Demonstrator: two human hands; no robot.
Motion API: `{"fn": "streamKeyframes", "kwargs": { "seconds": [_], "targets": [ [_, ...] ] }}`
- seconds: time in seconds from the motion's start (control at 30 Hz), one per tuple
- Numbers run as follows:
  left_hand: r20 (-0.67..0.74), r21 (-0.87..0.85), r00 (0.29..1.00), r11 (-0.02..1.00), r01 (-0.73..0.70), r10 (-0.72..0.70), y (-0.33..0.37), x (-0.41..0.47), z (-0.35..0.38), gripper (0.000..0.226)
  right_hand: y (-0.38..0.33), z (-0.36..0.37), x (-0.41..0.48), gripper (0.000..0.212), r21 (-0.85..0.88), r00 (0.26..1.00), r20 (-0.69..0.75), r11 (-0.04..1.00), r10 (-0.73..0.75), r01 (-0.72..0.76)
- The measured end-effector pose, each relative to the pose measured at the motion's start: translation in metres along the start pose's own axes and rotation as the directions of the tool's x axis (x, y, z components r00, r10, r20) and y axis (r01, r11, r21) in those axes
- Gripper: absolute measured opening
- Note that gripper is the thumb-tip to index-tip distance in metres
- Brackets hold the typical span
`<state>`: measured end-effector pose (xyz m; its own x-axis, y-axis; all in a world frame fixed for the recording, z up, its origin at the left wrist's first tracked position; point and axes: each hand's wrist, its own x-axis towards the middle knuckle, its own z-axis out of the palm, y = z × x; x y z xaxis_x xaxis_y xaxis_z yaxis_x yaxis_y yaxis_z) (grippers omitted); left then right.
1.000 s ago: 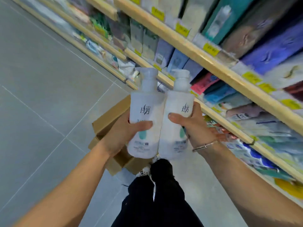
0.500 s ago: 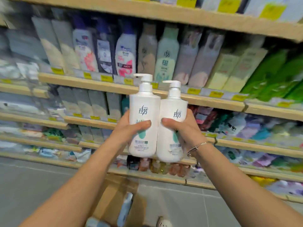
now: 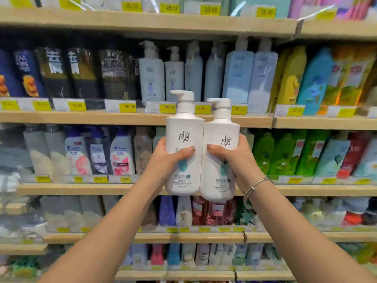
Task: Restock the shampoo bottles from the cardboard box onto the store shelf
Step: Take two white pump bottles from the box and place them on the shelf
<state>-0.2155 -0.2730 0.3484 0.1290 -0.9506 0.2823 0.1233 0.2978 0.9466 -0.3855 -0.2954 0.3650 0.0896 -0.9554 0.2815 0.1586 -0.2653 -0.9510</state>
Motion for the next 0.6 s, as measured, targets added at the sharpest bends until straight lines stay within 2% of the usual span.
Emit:
{"fn": "streamKeyframes", "kwargs": {
  "seconds": [0.1, 0.2, 0.27, 0.4, 0.5, 0.6],
  "targets": [
    [0.013, -0.008, 0.998, 0.998, -0.056, 0.056, 0.015, 0.019, 0.022, 0.060, -0.020, -0.016, 0.022, 0.059, 0.027, 0.998, 0.030, 0.999, -0.047, 0.046],
    [-0.012, 0.011, 0.989, 0.989, -0.146, 0.146, 0.030, 0.039, 0.040, 0.062, -0.040, -0.029, 0.048, 0.068, -0.004, 0.993, 0.057, 0.994, -0.108, 0.108],
    [-0.025, 0.046, 0.977, 0.976, -0.211, 0.212, 0.041, 0.052, 0.047, 0.061, -0.053, -0.033, 0.063, 0.064, -0.009, 0.985, 0.066, 0.987, -0.157, 0.158],
    [-0.031, 0.140, 0.936, 0.929, -0.343, 0.351, 0.059, 0.075, 0.051, 0.066, -0.076, -0.032, 0.094, 0.062, 0.054, 0.943, 0.140, 0.954, -0.301, 0.296],
    [-0.092, 0.202, 0.904, 0.897, -0.394, 0.417, 0.072, 0.087, 0.046, 0.068, -0.085, -0.024, 0.117, 0.066, 0.093, 0.910, 0.208, 0.933, -0.359, 0.347],
    [-0.062, 0.264, 0.881, 0.859, -0.439, 0.469, 0.084, 0.096, 0.035, 0.078, -0.094, -0.009, 0.134, 0.066, 0.116, 0.873, 0.245, 0.906, -0.423, 0.406]
  ]
}}
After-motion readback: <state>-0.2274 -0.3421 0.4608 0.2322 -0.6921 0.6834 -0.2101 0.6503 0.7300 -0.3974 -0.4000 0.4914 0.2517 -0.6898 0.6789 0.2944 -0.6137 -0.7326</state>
